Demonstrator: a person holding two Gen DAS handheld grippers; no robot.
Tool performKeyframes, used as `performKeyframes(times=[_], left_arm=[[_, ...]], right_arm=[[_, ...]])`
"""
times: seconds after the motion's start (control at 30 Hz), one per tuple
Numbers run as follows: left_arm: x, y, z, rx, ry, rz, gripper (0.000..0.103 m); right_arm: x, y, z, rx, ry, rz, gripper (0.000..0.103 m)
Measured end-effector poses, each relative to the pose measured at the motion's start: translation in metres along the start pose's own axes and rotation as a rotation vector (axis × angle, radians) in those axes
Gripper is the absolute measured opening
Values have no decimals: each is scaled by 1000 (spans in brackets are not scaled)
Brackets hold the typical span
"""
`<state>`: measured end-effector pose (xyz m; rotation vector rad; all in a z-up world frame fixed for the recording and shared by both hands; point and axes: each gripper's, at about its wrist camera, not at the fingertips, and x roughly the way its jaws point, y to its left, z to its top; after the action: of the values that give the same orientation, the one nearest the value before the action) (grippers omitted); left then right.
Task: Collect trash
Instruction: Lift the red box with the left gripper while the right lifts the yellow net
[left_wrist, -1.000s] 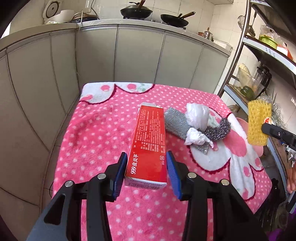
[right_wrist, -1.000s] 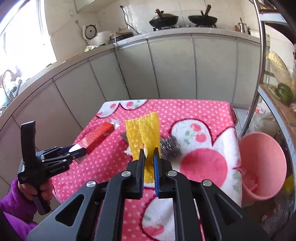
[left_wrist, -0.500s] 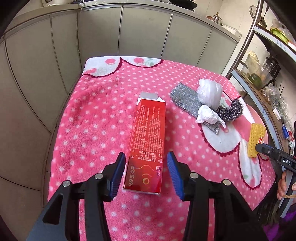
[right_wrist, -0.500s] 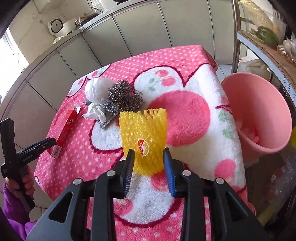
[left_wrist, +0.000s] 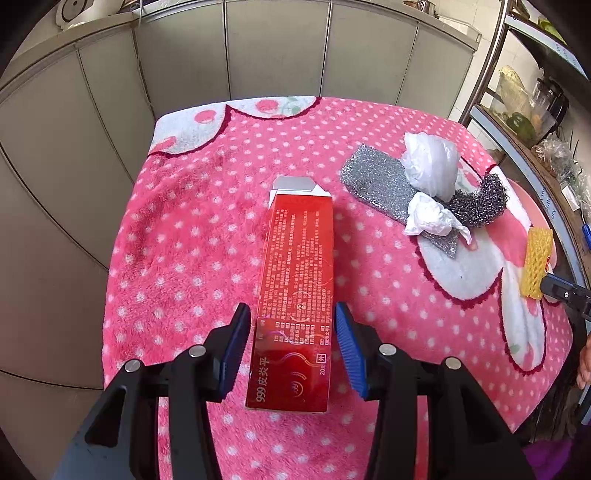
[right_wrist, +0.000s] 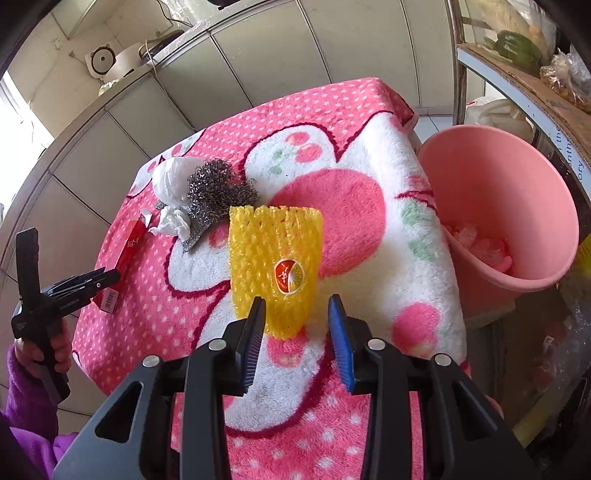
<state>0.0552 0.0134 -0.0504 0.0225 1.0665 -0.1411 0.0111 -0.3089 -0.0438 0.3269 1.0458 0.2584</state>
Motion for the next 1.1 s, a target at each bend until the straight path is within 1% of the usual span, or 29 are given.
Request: performKeyframes(times=[0.13,0.23,0.37,0.5,0.63,0.73,0.8,0.9,1.0,1.1], left_arm=[[-3,-2,2,-11,-2,-16,46],[-4,-5,4,7,-2,-8,46],[-2,-6,3,2,5,-6,46],[-1,-6,2,4,4,-5,46],[1,-2,2,-11,13,-4,46],[2,3,2,-39,21,-28,46],[0,4,1,-40,-4,-40,42],[-8,4,-1,-35,-54,-38,40],[-17,2,-2,-17,-98,-19,40],[-29,0,-2,-14,-138,-38,40]], right_arm=[[-5,2,2,-11,-24,12,36],[-5,5,5,-20,-27,2,36],[-1,3,7,0,-36,-22,36],[2,2,6,17,-34,-12,36],[-1,2,3,6,-31,-6,36],[-7,1,2,4,-41,-8,36],[-7,-1,3,19,-39,-1,36],[-5,-2,3,37,-47,-6,36],[-1,-2,3,46,-48,-11,36],[1,-1,4,57,-42,16,36]])
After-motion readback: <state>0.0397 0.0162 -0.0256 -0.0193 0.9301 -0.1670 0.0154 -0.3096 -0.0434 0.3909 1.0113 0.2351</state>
